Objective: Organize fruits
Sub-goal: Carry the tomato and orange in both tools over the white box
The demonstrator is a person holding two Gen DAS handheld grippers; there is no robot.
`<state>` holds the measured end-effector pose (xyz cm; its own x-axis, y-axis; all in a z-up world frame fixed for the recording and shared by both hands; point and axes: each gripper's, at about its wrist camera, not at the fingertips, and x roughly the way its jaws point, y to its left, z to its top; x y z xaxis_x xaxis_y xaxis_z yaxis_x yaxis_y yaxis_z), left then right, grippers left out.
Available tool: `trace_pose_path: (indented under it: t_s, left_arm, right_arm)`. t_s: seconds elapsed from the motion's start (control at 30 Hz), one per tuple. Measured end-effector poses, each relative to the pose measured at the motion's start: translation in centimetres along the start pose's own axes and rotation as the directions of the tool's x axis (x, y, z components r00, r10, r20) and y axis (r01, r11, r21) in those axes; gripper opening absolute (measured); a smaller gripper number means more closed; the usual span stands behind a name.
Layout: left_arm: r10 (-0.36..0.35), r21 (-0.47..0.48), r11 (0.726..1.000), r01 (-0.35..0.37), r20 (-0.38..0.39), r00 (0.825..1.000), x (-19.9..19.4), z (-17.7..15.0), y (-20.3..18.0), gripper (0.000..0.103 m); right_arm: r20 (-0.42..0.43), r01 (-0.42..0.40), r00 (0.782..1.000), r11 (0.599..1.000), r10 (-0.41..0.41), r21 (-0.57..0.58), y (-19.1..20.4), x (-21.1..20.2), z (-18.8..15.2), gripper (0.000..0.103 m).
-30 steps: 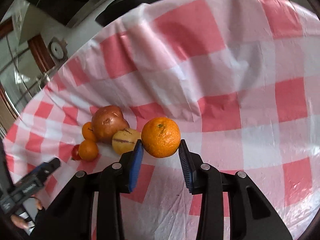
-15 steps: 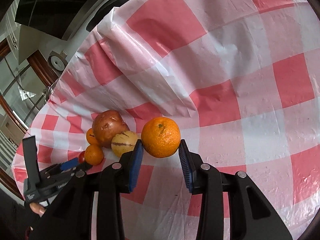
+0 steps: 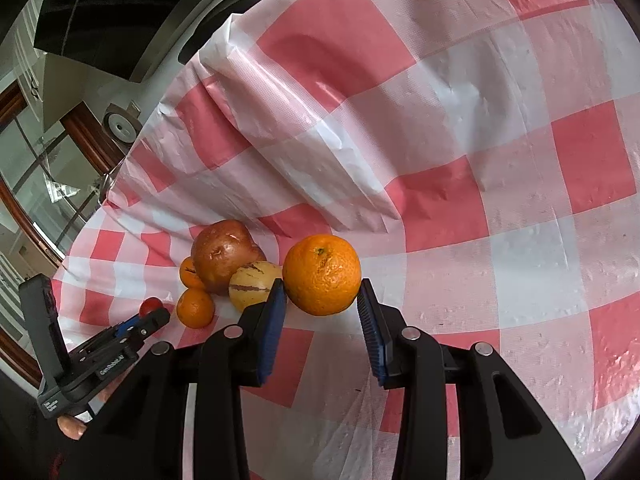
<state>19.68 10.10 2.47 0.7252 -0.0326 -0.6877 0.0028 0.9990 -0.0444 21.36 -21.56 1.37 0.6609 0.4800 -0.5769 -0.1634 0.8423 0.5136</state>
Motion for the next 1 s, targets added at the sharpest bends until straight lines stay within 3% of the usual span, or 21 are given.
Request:
trace_pose_path:
  t_s: [0.23, 0.5, 0.57, 0.7, 0.83, 1.0]
  left_arm:
    - [0.014, -0.095, 0.995, -0.012, 0.027, 1.000, -3.8, -2.3, 0.8, 0.030]
    - [0.046, -0.137, 0.990, -0.033, 0.090, 0.995, -10.1, -6.2, -1.7, 0.031]
    - [0.076, -0.124, 0.990, -0.063, 0.103, 0.992, -11.8, -7.7, -1.9, 0.031]
    - [0.113, -0.131, 0.987, -0.096, 0.128, 0.985, -14.7, -10.3, -0.6, 0.031]
    - [0.126, -0.158, 0.982, -0.104, 0.138, 0.982, -17.8, -12.6, 0.8, 0.031]
    - [0.164, -0.141, 0.979, -0.146, 0.130, 0.978, -20.5, -15.0, 2.0, 0.031]
  right_arm:
    - [0.020, 0.009, 1.000, 0.999, -0.010, 0.041, -0.6, -0.2, 0.2, 0.037]
    - [0.047, 0.073, 0.996, 0.994, -0.077, 0.081, -0.1, -2.2, -1.0, 0.037]
    - [0.037, 0.032, 0.999, 0.996, -0.035, 0.088, 0.9, -3.5, -2.4, 0.037]
    - [0.022, -0.026, 0.999, 0.999, 0.027, -0.021, 6.2, -7.4, -5.8, 0.037]
    - [0.002, -0.033, 0.999, 0.991, 0.034, -0.132, 10.8, -10.3, -9.5, 0.037]
    - [-0.039, -0.103, 0.994, 0.982, 0.098, -0.160, 14.4, -12.9, -15.0, 0.037]
